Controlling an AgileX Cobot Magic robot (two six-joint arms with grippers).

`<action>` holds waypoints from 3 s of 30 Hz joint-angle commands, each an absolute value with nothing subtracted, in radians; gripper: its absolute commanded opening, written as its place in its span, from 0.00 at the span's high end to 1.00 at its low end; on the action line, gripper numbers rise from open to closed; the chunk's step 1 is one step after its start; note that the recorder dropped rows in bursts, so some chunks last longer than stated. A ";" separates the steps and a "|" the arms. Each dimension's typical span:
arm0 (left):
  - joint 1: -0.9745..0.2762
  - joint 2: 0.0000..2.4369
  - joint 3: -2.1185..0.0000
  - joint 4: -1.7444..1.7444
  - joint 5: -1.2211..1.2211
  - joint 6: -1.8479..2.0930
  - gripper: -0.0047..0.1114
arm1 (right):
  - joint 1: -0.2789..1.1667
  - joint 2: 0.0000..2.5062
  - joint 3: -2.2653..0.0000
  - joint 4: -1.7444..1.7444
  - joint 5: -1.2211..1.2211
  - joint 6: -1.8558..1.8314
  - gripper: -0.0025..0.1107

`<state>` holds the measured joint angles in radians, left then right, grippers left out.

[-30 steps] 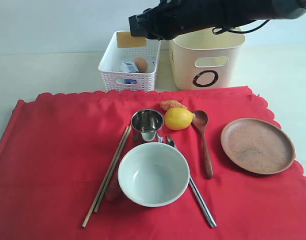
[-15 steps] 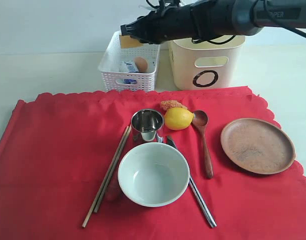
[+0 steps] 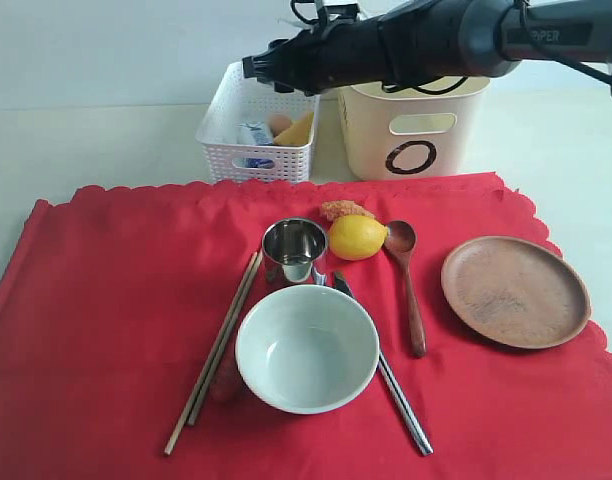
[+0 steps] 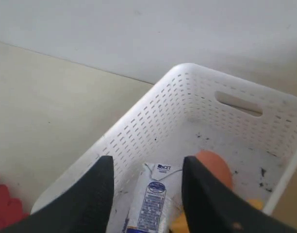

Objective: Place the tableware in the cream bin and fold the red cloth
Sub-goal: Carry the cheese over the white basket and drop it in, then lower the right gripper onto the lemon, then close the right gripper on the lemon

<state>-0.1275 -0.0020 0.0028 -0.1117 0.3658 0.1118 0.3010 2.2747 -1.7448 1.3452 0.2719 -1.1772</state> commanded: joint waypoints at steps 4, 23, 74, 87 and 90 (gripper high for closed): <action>-0.133 0.000 0.000 -0.109 0.355 0.106 0.96 | 0.303 2.270 -1.752 1.351 0.255 -1.185 0.55; -0.133 0.000 0.000 -0.109 0.355 0.106 0.96 | 0.303 2.138 -1.752 1.010 0.484 -1.098 0.55; -0.133 0.000 0.000 -0.109 0.355 0.106 0.96 | 0.303 2.026 -1.543 0.259 1.101 -1.030 0.37; -0.133 0.000 0.000 -0.109 0.355 0.106 0.96 | 0.320 2.182 -1.543 0.244 0.901 -1.110 0.33; -0.133 0.000 0.000 -0.109 0.355 0.106 0.96 | 0.330 2.201 -1.543 0.246 0.859 -1.114 0.34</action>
<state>-0.1275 -0.0020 0.0028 -0.1117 0.3658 0.1118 0.3231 2.1897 -1.5452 0.2431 0.8963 -1.1019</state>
